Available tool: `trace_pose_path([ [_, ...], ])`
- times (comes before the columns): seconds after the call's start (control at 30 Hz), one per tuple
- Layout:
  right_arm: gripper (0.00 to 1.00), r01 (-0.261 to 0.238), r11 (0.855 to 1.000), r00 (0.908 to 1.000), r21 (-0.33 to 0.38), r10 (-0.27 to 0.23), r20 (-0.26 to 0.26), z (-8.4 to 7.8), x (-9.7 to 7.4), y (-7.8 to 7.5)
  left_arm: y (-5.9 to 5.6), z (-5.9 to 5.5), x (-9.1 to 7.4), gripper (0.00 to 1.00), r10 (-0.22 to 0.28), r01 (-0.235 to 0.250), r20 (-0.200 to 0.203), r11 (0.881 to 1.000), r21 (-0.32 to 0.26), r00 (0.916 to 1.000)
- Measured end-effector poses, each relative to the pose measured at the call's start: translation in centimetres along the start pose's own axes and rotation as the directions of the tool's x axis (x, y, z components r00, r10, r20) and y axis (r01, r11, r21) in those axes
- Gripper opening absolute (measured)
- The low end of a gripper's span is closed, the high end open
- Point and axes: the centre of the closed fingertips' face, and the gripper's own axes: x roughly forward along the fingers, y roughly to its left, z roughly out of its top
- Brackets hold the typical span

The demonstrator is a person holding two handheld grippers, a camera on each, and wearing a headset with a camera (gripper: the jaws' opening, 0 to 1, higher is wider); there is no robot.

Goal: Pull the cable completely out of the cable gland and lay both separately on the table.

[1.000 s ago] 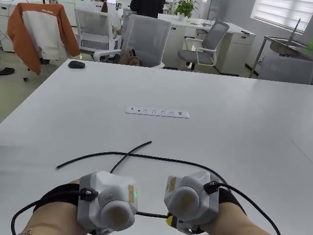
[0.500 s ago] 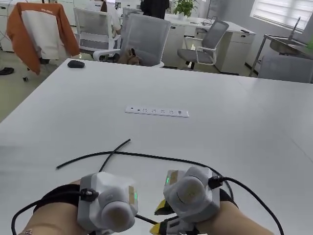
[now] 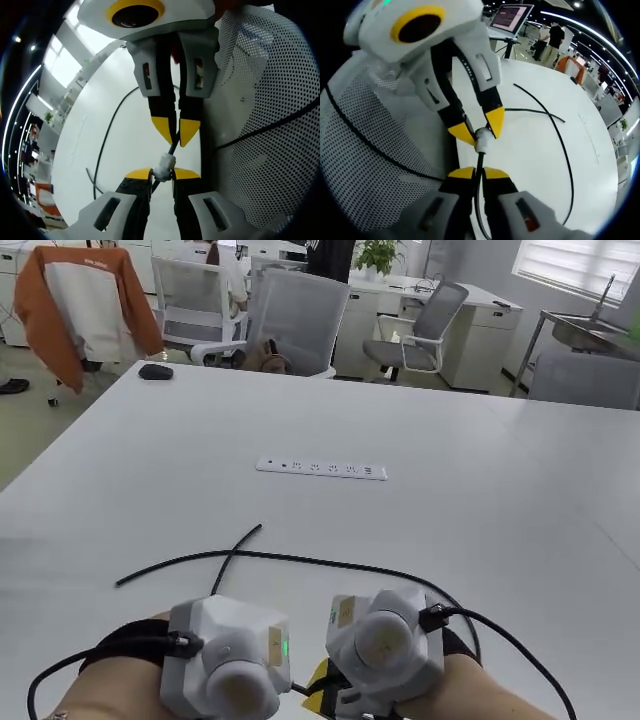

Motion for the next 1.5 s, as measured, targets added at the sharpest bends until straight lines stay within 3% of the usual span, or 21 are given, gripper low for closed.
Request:
trace_pose_path([
  [0.07, 0.03, 0.012, 1.0, 0.9999, 0.004, -0.012, -0.001, -0.1, 0.0, -0.3, 0.1, 0.0, 0.0, 0.17, 0.003, -0.003, 0.0, 1.0, -0.003, 1.0],
  [0.13, 0.03, 0.033, 0.999, 0.9988, -0.003, -0.033, -0.038, -0.8, 0.0, -0.7, 0.5, -0.4, 0.0, 0.17, 0.015, -0.015, -0.015, 1.0, -0.001, 0.9998],
  [0.23, 0.03, 0.061, 0.998, 0.9919, -0.021, -0.063, -0.11, -2.4, -0.1, -1.3, 0.7, -0.7, 0.0, 0.17, 0.019, -0.019, -0.022, 1.0, -0.022, 0.9996],
  [0.37, 0.03, 0.079, 0.997, 0.9829, -0.006, -0.079, -0.166, -3.7, -0.2, -1.8, 0.9, -0.9, 0.0, 0.17, 0.022, -0.023, -0.029, 0.999, -0.029, 0.9993],
  [0.6, 0.03, 0.107, 0.994, 0.9698, 0.035, -0.096, -0.224, -5.3, -0.5, -2.4, 0.9, -1.0, 0.0, 0.17, 0.018, -0.019, -0.036, 0.999, -0.026, 0.9992],
  [0.67, 0.03, 0.116, 0.992, 0.9651, 0.043, -0.102, -0.241, -5.7, -0.5, -2.6, -1.1, -0.9, -0.6, 0.17, 0.024, -0.025, -0.037, 0.999, -0.026, 0.9991],
  [0.7, 0.03, 0.122, 0.991, 0.9625, 0.049, -0.106, -0.25, -5.9, -0.6, -2.7, -1.1, -0.9, -0.7, 0.17, 0.024, -0.025, -0.036, 0.999, -0.027, 0.999],
  [0.8, 0.03, 0.15, 0.987, 0.9452, 0.06, -0.126, -0.301, -7.0, -0.9, -3.1, -1.2, -0.9, -0.7, 0.17, 0.024, -0.025, -0.037, 0.999, -0.027, 0.999],
  [0.9, 0.04, 0.182, 0.981, 0.9182, 0.068, -0.145, -0.369, -8.5, -1.4, -3.7, -1.1, -1.1, -0.4, 0.17, 0.021, -0.022, -0.037, 0.999, -0.03, 0.9991],
  [1.0, 0.06, 0.205, 0.974, 0.9063, 0.095, -0.152, -0.394, -9.3, -1.8, -4.1, -0.9, -0.9, -0.4, 0.17, 0.028, -0.029, -0.026, 0.999, -0.035, 0.9993],
  [1.03, 0.11, 0.221, 0.969, 0.9132, 0.108, -0.167, -0.372, -8.9, -1.8, -4.5, -0.9, -0.8, -0.6, 0.17, 0.036, -0.037, -0.024, 0.999, -0.035, 0.999],
  [1.07, 0.2, 0.231, 0.965, 0.9276, 0.121, -0.181, -0.327, -8.2, -1.6, -4.7, -1.0, -0.8, -0.8, 0.17, 0.037, -0.037, -0.029, 0.999, -0.033, 0.9989],
  [1.1, 0.28, 0.216, 0.959, 0.9431, 0.182, -0.157, -0.293, -7.7, -1.4, -4.4, -1.1, -0.8, -0.9, 0.17, 0.033, -0.034, -0.034, 0.999, -0.03, 0.9989],
  [1.17, 0.27, 0.17, 0.966, 0.9612, 0.193, -0.119, -0.249, -6.9, -1.1, -3.7, -1.2, -0.9, -0.9, 0.17, 0.028, -0.029, -0.038, 0.999, -0.032, 0.9989],
  [1.23, 0.26, 0.138, 0.987, 0.9663, 0.077, -0.118, -0.229, -6.0, -0.9, -3.2, -1.3, -1.0, -0.8, 0.17, 0.022, -0.023, -0.041, 0.999, -0.033, 0.9989],
  [1.27, 0.28, 0.139, 0.989, 0.9716, 0.054, -0.126, -0.2, -5.2, -0.7, -3.1, -1.3, -1.0, -0.7, 0.17, 0.02, -0.022, -0.041, 0.999, -0.03, 0.9989],
  [1.33, 0.28, 0.114, 0.992, 0.9784, 0.059, -0.102, -0.18, -4.4, -0.4, -2.5, -1.5, -0.9, -0.9, 0.17, 0.018, -0.02, -0.042, 0.999, -0.025, 0.9989],
  [1.4, 0.27, 0.072, 0.997, 0.9927, -0.005, -0.072, -0.097, -2.4, -0.1, -1.7, -1.5, -0.8, -0.9, 0.17, 0.017, -0.018, -0.044, 1.0, -0.019, 0.9989],
  [1.5, 0.23, 0.03, 0.999, 0.9989, -0.029, -0.031, -0.036, -1.0, 0.0, -0.6, -1.6, -0.8, -1.0, 0.17, 0.014, -0.015, -0.041, 1.0, -0.017, 0.9991],
])
